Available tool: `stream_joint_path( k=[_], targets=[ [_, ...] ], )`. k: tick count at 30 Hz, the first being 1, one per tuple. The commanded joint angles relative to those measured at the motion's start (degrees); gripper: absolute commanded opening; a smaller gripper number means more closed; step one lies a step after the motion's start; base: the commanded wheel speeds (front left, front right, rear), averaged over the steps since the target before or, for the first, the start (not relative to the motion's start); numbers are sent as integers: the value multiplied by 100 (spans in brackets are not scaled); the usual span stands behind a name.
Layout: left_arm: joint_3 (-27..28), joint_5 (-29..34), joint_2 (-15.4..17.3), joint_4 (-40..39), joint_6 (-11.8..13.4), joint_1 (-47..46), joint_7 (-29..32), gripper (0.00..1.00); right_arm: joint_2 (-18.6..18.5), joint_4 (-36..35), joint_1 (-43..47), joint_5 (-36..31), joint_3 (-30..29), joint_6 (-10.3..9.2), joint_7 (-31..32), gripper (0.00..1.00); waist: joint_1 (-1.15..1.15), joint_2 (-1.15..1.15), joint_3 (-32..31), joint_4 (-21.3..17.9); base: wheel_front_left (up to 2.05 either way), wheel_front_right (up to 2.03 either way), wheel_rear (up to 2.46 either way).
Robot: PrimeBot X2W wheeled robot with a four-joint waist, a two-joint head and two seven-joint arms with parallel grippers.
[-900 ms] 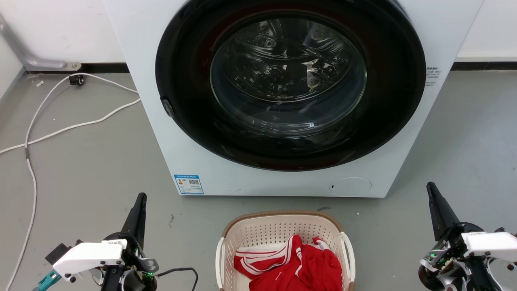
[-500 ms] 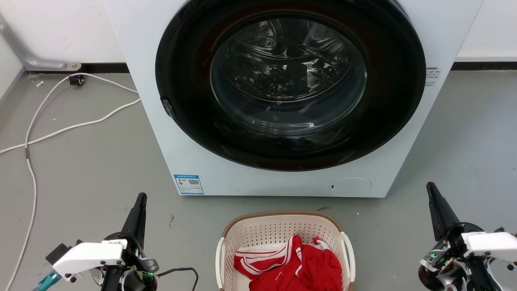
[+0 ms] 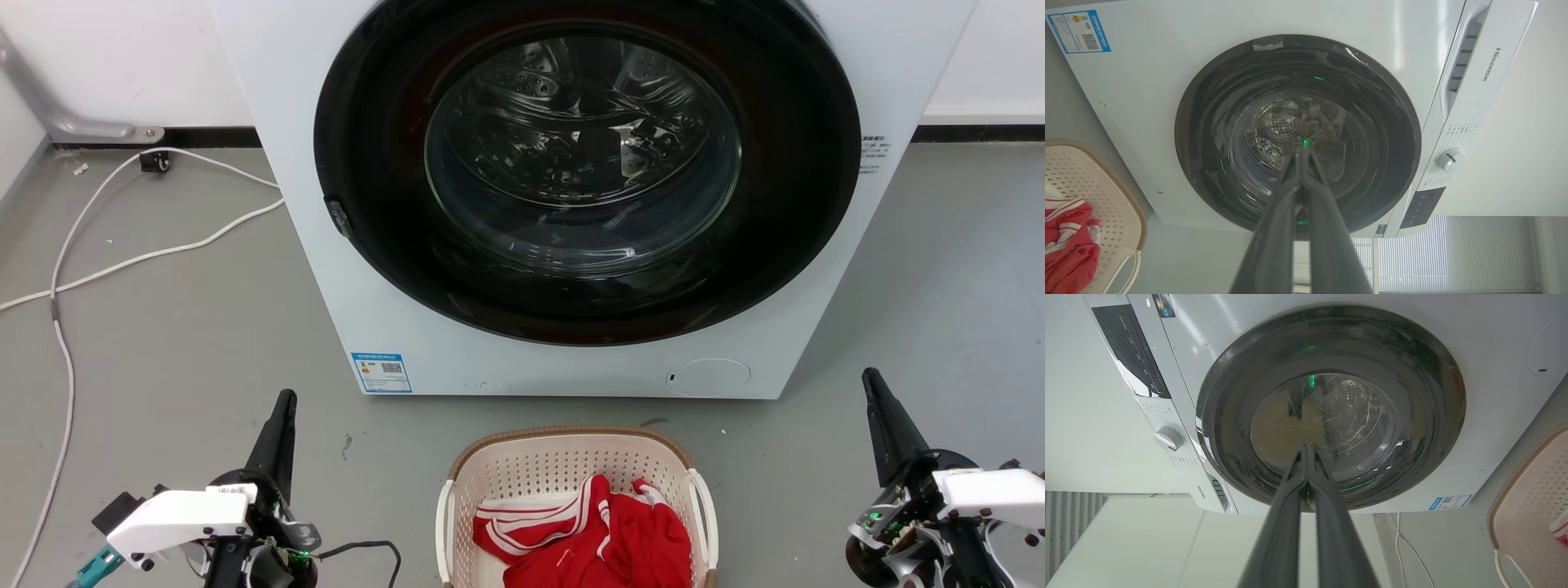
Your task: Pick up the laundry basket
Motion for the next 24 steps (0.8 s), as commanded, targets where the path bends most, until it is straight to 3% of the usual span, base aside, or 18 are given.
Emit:
stream_joint_path(
  k=[1,11,12,24],
  targets=[
    [21,20,-3,9,-12,-58,11,0,12,5,-65,-33,-8,0,12,0,0,0,0,0,0,0,0],
    [25,15,-7,8,-12,-59,16,0,14,5,-65,-35,-11,0,14,0,0,0,0,0,0,0,0],
    [5,18,-2,0,0,-1,-2,100,1,-2,0,-2,-1,0,-1,100,0,0,0,0,0,0,0],
    [-195,237,-26,-45,1,231,-321,100,19,-88,280,-213,98,-1,-321,100,0,0,-20,-1,0,0,0]
  ],
)
